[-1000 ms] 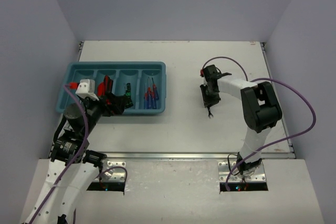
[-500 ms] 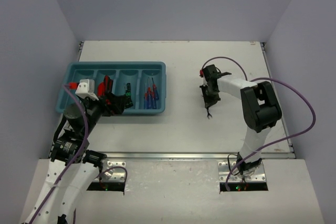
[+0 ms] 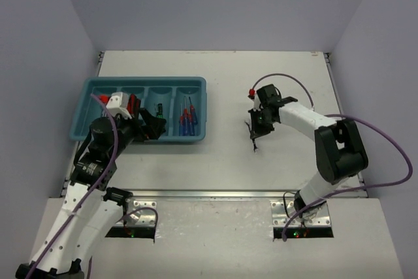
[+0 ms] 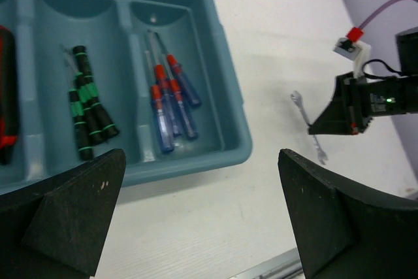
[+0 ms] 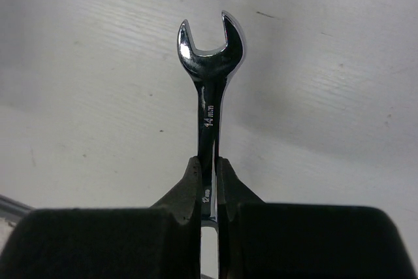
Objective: Sort the tools into containers
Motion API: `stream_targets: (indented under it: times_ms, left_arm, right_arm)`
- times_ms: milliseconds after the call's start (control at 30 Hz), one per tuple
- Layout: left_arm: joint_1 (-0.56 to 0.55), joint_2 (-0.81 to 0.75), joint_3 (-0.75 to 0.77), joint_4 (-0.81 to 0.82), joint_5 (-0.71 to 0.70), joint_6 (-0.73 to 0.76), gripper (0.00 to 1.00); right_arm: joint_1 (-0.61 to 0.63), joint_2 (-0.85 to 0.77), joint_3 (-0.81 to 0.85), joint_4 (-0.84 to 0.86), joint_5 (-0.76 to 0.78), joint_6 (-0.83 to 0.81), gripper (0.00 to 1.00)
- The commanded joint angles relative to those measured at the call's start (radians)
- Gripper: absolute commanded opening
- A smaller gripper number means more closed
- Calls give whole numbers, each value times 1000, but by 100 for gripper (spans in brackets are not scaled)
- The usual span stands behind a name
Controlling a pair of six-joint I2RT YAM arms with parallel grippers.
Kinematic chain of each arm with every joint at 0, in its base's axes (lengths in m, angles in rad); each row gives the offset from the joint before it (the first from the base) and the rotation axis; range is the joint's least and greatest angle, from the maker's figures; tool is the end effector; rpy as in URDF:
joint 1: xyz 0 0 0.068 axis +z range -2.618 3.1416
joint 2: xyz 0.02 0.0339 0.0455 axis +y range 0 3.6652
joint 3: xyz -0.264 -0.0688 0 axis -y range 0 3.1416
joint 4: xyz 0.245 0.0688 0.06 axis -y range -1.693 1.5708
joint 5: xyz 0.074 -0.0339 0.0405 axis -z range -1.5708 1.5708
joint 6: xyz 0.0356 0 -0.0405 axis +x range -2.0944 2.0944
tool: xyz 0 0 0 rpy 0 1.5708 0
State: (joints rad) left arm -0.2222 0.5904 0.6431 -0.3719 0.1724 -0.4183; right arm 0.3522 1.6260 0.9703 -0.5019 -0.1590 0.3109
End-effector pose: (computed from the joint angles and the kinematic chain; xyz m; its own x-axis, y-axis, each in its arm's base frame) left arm 0.1408 -0.0381 0.2991 -0.4324 -0.3126 -0.8458 0.2192 0.8734 -0.4349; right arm 0.2882 0.1119 0.1753 -0.9409 -0.0240 -0.3379 -0.1181 0.9581 0.2609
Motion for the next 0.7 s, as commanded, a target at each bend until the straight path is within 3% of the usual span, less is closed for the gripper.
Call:
stream_targets:
  times_ms: [0, 67, 167, 367, 400, 467, 667]
  left_arm:
    - [-16, 74, -88, 278, 208, -197, 100]
    - [-32, 116, -129, 391, 265, -264, 100]
    - [-97, 192, -133, 538, 239, -354, 100]
    - [-348, 318, -95, 626, -49, -433, 100]
    - [-348, 325, -95, 632, -77, -440, 100]
    - [-382, 359, -92, 642, -121, -463, 96]
    - [-412, 439, -86, 697, -147, -489, 71]
  right_arm:
    - [81, -116, -2, 86, -108, 44, 0]
    - [137, -163, -1, 110, -129, 58, 0]
    - [227, -218, -12, 196, -148, 117, 0]
    - [344, -271, -5, 273, -85, 201, 0]
    - [353, -276, -4, 282, -81, 209, 0]
    - [371, -280, 7, 287, -72, 221, 0]
    - [409, -296, 30, 295, -51, 234, 0]
